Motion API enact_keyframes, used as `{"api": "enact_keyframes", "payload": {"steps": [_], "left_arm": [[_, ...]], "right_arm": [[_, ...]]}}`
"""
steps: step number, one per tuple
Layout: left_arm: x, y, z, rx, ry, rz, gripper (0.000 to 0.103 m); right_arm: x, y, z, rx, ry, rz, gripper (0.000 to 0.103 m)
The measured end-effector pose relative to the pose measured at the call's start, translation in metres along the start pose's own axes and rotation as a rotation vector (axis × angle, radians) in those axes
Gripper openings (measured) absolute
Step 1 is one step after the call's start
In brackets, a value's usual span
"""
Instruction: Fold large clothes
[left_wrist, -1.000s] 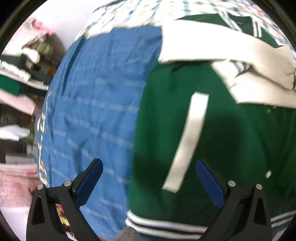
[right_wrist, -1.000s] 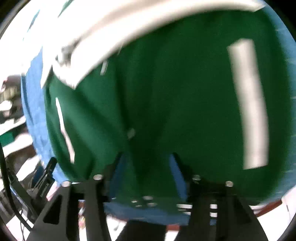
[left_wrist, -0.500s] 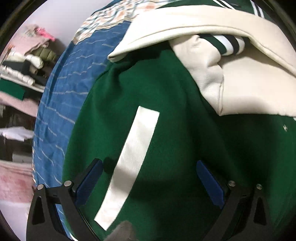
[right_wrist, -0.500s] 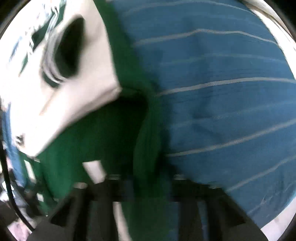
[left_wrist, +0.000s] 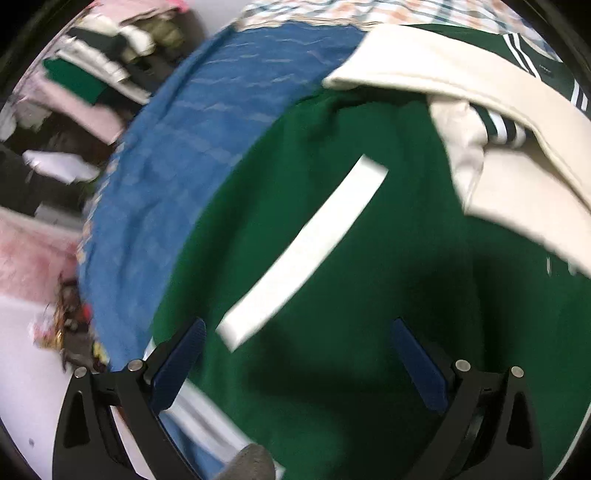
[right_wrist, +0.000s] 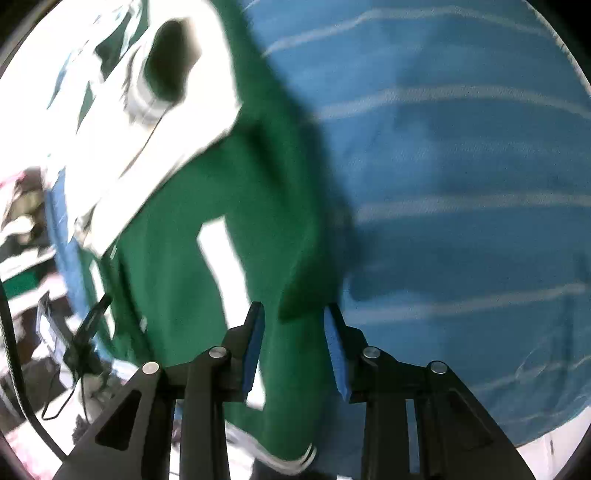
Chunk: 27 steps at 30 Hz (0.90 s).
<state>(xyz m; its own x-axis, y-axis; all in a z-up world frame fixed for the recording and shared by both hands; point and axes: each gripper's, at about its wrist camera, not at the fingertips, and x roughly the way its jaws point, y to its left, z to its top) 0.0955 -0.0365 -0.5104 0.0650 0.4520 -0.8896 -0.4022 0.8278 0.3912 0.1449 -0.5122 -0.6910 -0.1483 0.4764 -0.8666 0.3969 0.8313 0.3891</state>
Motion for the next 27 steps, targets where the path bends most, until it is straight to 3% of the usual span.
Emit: {"api": "enact_keyframes", "payload": {"steps": [3,6,9,11,12,14,17,19,22,27], "left_arm": [[-0.01,0.01,-0.041,0.007,0.033,0.043,0.103],[-0.012,0.007,-0.076,0.035,0.062,0.061,0.103],[-0.011,-0.006,-0.095,0.09,0.067,0.075,0.103],[-0.018,-0.014,-0.099,0.112,0.053,0.079,0.103],[-0.023,-0.018,-0.097,0.123,0.033,0.085,0.103],[-0.033,-0.028,-0.087,0.141,-0.025,0.098,0.103],[-0.034,-0.048,-0.07,0.176,-0.079,0.133,0.103],[-0.021,-0.069,-0.058,0.209,-0.094,0.174,0.103],[0.005,-0.088,-0.05,0.265,-0.078,0.221,0.103],[0.007,-0.086,-0.05,0.217,-0.124,0.258,0.103]], "right_arm": [[0.026,0.009,-0.032,-0.059,0.078,0.009,0.035],[0.078,0.02,-0.071,-0.112,0.157,-0.081,0.035],[0.079,0.033,-0.078,-0.201,0.15,-0.153,0.035],[0.07,0.037,-0.072,-0.189,0.175,-0.14,0.035],[0.059,0.031,-0.067,-0.163,0.157,-0.116,0.036],[0.041,0.031,-0.055,-0.142,0.089,-0.125,0.05],[0.008,0.025,-0.029,-0.146,-0.026,-0.215,0.051],[-0.008,0.027,-0.013,-0.152,-0.084,-0.231,0.051],[-0.017,0.048,0.01,-0.226,-0.157,-0.284,0.051],[-0.006,0.076,0.053,-0.413,-0.19,-0.414,0.051]]}}
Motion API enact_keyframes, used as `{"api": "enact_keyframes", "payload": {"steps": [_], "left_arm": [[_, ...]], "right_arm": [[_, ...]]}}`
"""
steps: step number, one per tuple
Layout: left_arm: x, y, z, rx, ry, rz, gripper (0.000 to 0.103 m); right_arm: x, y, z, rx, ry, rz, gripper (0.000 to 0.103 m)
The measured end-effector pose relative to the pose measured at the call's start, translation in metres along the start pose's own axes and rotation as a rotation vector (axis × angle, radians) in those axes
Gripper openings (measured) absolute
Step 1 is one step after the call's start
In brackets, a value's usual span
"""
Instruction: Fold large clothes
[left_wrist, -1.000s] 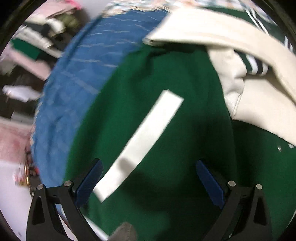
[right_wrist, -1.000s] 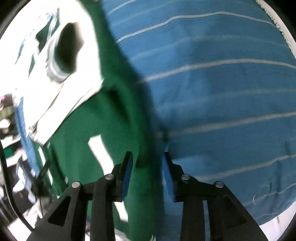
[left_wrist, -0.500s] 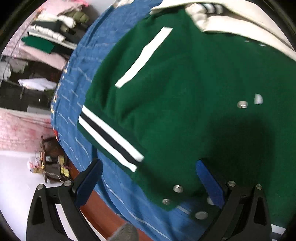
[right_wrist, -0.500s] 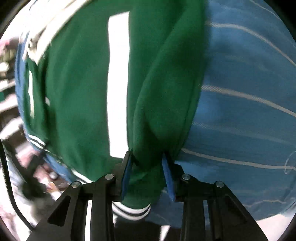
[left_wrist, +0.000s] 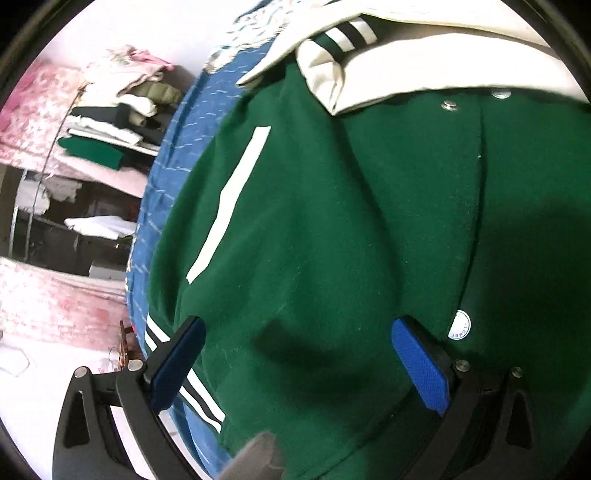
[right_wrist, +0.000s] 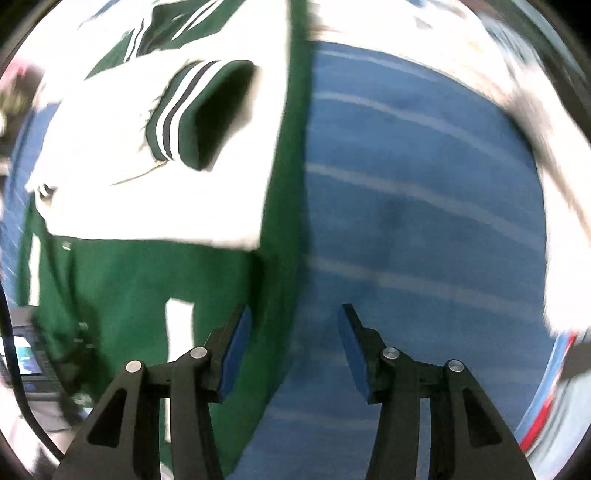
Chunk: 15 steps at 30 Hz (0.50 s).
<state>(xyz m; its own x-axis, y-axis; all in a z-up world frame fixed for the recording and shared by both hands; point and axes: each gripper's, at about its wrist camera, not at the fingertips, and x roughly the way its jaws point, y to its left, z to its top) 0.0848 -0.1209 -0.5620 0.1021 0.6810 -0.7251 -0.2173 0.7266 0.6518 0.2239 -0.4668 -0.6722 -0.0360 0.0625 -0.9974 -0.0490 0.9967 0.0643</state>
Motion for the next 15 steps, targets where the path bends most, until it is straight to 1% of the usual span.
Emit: {"api": "enact_keyframes", "payload": {"steps": [1,2,3,4,5,6,7,8,9,10,11,12,14,15], "left_arm": [[0.001,0.002,-0.001,-0.007,-0.012,0.001,0.103],[0.001,0.004,-0.002,-0.018,-0.023,-0.005,0.103],[0.003,0.008,-0.004,-0.034,-0.027,-0.019,0.103],[0.002,0.01,-0.005,-0.049,-0.028,-0.033,0.103],[0.003,0.008,-0.004,-0.065,-0.025,-0.048,0.103],[0.002,0.007,-0.003,-0.077,-0.02,-0.059,0.103],[0.002,0.009,-0.003,-0.084,-0.015,-0.064,0.103],[0.001,0.009,-0.002,-0.092,-0.006,-0.066,0.103],[0.0,0.009,-0.001,-0.097,0.004,-0.061,0.103],[-0.002,0.009,0.0,-0.1,0.015,-0.05,0.103],[-0.005,0.004,0.002,-0.101,0.024,-0.04,0.103],[-0.01,0.004,0.003,-0.106,0.036,-0.029,0.103],[-0.024,0.004,0.001,-0.119,0.047,-0.008,0.103],[-0.035,0.004,-0.001,-0.12,0.048,0.018,0.103]], "right_arm": [[0.007,0.006,0.006,-0.02,-0.003,-0.015,0.051],[0.013,0.009,0.011,-0.036,-0.007,-0.019,0.048],[0.017,0.012,0.016,-0.048,-0.03,-0.04,0.041],[0.02,0.009,0.022,-0.047,-0.069,-0.072,0.039],[0.024,0.001,0.025,-0.014,-0.08,-0.073,0.039],[0.031,-0.015,0.029,0.047,-0.068,-0.063,0.039],[0.041,-0.027,0.03,0.095,-0.043,-0.032,0.039],[0.044,-0.03,0.03,0.098,-0.044,-0.014,0.039],[0.043,-0.025,0.031,0.064,-0.043,-0.026,0.04],[0.04,-0.022,0.032,0.033,-0.03,-0.032,0.043],[0.038,-0.022,0.031,0.029,-0.009,-0.013,0.048],[0.039,-0.014,0.029,0.036,0.009,0.008,0.051],[0.034,-0.021,0.021,0.046,0.029,0.05,0.071],[0.031,-0.025,0.016,0.043,0.032,0.064,0.074]]}}
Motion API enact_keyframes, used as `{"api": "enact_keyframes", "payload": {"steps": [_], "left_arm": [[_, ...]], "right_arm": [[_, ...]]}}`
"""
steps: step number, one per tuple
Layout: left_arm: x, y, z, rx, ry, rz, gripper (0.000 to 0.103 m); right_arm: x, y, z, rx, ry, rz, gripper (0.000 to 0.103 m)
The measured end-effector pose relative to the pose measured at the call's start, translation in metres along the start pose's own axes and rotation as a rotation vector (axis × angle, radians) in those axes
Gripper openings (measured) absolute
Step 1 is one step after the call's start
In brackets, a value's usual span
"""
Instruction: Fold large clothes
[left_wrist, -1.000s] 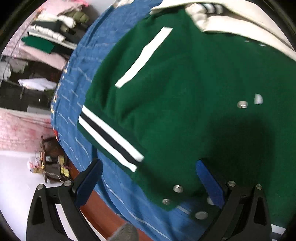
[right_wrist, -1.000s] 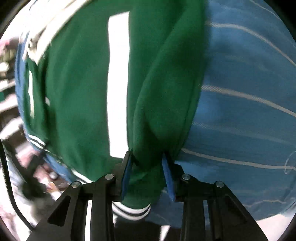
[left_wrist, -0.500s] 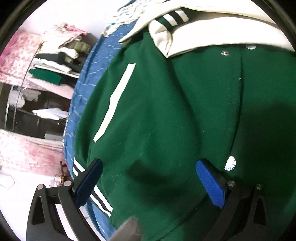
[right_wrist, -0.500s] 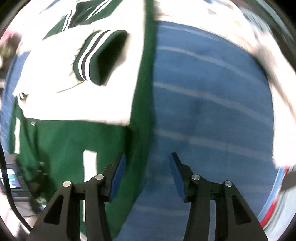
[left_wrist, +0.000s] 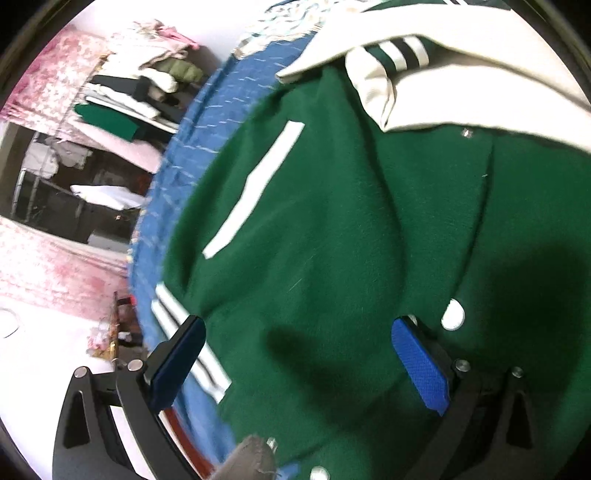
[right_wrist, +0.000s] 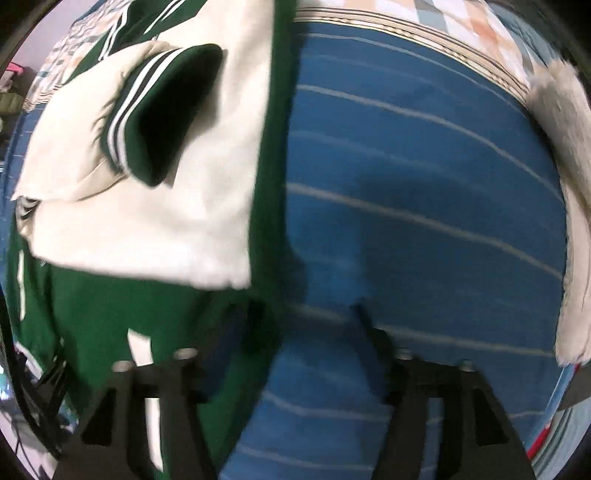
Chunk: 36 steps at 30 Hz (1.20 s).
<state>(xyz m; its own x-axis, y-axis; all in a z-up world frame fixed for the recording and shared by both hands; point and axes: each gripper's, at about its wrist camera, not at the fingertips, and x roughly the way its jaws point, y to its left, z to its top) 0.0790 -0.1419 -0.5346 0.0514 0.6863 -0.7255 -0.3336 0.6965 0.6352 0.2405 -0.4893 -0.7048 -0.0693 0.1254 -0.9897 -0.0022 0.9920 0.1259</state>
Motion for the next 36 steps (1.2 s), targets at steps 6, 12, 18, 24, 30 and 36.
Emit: {"api": "enact_keyframes", "payload": {"steps": [6,12,18,24,30,36], "left_arm": [[-0.082,-0.023,-0.041,0.081,-0.021,0.109,0.103],[-0.159,-0.093,-0.098,0.251,-0.082,0.097,0.103],[-0.182,-0.172,-0.143,0.428,-0.135,0.099,0.103],[-0.154,-0.197,-0.134,0.416,-0.148,0.22,0.103],[-0.136,-0.183,-0.115,0.347,-0.146,0.277,0.103],[-0.128,-0.161,-0.104,0.258,-0.136,0.318,0.103]], "right_arm": [[-0.015,-0.03,-0.037,0.016,0.054,0.037,0.075],[-0.021,-0.073,-0.065,0.015,0.097,0.01,0.075],[-0.014,-0.09,-0.063,0.053,0.107,0.008,0.075],[-0.017,-0.112,-0.056,0.107,0.108,0.044,0.075],[-0.017,-0.137,-0.041,0.117,0.119,0.073,0.075],[-0.001,-0.135,-0.018,0.084,0.102,0.124,0.075]]}}
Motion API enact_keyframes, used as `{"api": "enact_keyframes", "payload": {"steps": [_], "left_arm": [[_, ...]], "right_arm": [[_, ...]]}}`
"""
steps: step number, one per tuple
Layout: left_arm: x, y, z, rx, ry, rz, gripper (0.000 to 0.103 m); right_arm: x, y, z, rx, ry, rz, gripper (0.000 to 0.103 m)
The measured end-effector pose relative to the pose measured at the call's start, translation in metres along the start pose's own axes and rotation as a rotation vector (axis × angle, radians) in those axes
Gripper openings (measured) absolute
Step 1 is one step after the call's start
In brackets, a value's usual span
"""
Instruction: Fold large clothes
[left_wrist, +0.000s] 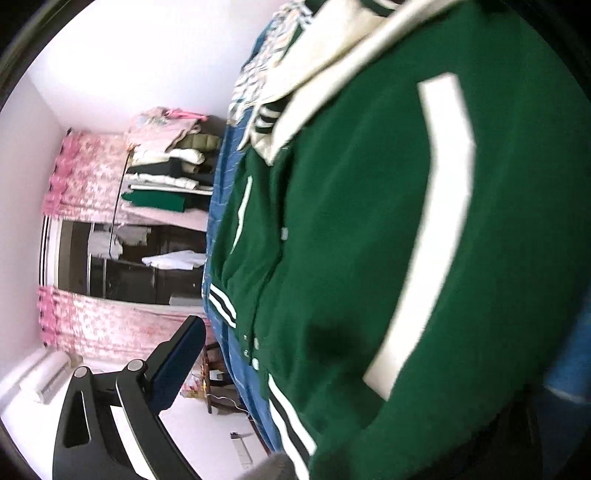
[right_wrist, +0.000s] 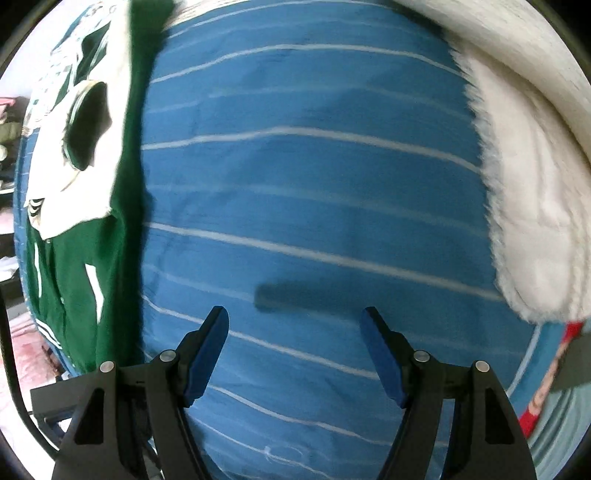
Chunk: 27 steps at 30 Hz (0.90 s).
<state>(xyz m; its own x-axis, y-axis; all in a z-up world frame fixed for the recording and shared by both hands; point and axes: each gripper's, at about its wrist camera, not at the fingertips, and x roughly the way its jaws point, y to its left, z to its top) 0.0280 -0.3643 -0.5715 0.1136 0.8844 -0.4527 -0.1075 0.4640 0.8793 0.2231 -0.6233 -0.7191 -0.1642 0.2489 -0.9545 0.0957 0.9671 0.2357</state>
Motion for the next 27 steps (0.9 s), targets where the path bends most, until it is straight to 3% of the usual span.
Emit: {"api": "enact_keyframes", "payload": {"steps": [3,6,8,11,15,19,21,22,23,27], "left_arm": [[-0.004,0.019,-0.002,-0.053,-0.024,-0.025,0.103],[-0.011,0.044,-0.005,-0.094,-0.066,-0.071,0.078],[-0.013,0.057,-0.006,-0.105,-0.09,-0.113,0.044],[-0.016,0.066,-0.004,-0.107,-0.102,-0.158,0.023],[-0.012,0.071,0.002,-0.1,-0.088,-0.198,0.021],[-0.001,0.084,0.006,-0.117,-0.079,-0.246,0.021],[0.004,0.091,0.008,-0.127,-0.077,-0.281,0.021],[0.008,0.096,0.009,-0.132,-0.074,-0.305,0.021],[0.013,0.104,0.009,-0.137,-0.071,-0.329,0.021],[0.033,0.145,0.01,-0.177,-0.069,-0.427,0.021]], "right_arm": [[0.005,0.017,0.018,-0.031,-0.026,0.117,0.075],[0.008,0.036,0.048,-0.071,-0.06,0.316,0.081],[0.01,0.044,0.069,-0.071,-0.067,0.446,0.086],[0.024,0.061,0.099,-0.06,-0.085,0.602,0.087],[0.043,0.089,0.132,-0.044,-0.052,0.75,0.087],[0.057,0.123,0.148,-0.044,0.029,0.756,0.087],[0.057,0.138,0.155,-0.049,0.03,0.674,0.064],[0.056,0.143,0.158,-0.047,0.03,0.649,0.04],[0.051,0.148,0.161,-0.031,0.034,0.641,0.028],[0.011,0.179,0.153,-0.005,-0.025,0.601,0.021]]}}
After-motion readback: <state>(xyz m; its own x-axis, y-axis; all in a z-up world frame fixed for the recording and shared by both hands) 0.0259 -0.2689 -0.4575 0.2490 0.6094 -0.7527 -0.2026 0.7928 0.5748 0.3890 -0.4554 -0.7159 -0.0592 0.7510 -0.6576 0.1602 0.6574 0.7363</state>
